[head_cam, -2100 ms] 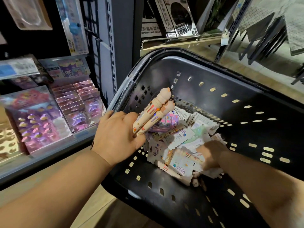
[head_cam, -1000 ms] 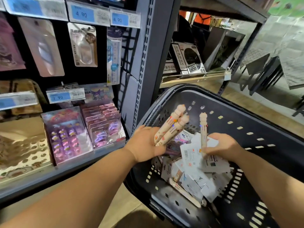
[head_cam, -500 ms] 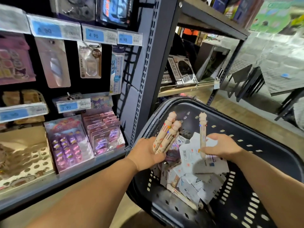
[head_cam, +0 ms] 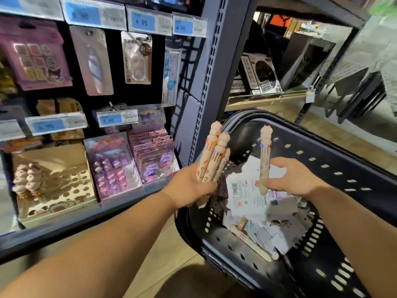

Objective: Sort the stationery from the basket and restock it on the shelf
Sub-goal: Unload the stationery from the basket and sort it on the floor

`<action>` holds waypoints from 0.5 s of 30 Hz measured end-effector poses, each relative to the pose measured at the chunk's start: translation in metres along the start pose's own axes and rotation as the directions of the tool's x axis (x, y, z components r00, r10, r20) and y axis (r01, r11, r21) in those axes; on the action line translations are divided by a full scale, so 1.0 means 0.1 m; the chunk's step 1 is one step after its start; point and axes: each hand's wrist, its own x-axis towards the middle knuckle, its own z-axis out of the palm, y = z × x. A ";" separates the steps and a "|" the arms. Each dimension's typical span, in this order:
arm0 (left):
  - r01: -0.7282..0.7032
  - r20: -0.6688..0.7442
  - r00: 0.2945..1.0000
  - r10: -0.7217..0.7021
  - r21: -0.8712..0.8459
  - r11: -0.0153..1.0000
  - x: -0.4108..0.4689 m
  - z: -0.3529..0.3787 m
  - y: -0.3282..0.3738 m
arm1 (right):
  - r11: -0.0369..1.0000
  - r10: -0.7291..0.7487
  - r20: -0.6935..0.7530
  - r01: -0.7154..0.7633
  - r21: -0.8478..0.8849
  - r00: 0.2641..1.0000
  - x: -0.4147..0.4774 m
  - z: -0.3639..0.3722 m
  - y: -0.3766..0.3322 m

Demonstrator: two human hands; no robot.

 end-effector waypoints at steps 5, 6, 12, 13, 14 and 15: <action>0.042 -0.024 0.999 -0.042 -0.023 0.999 -0.16 -0.42 0.13 | 0.995 -0.099 0.069 0.096 0.041 0.993 -0.04 0.06 -0.43; 0.054 -0.020 0.998 -0.055 -0.035 0.998 -0.19 -0.53 0.15 | 0.993 -0.114 0.089 0.110 0.044 0.990 -0.05 0.07 -0.52; 0.118 -0.016 0.993 -0.120 -0.111 0.987 -0.71 -1.05 0.04 | 0.988 -0.128 0.253 0.102 0.116 0.959 0.01 0.48 -1.14; 0.136 -0.033 0.989 -0.141 -0.125 0.983 -0.82 -1.11 -0.02 | 0.988 -0.123 0.298 0.088 0.129 0.947 0.04 0.60 -1.25; 0.150 -0.051 0.986 -0.159 -0.151 0.977 -0.91 -1.16 -0.09 | 0.989 -0.121 0.340 0.083 0.125 0.932 0.06 0.72 -1.34; 0.165 -0.082 0.980 -0.182 -0.187 0.969 -1.00 -1.22 -0.19 | 0.991 -0.118 0.390 0.080 0.111 0.913 0.10 0.86 -1.42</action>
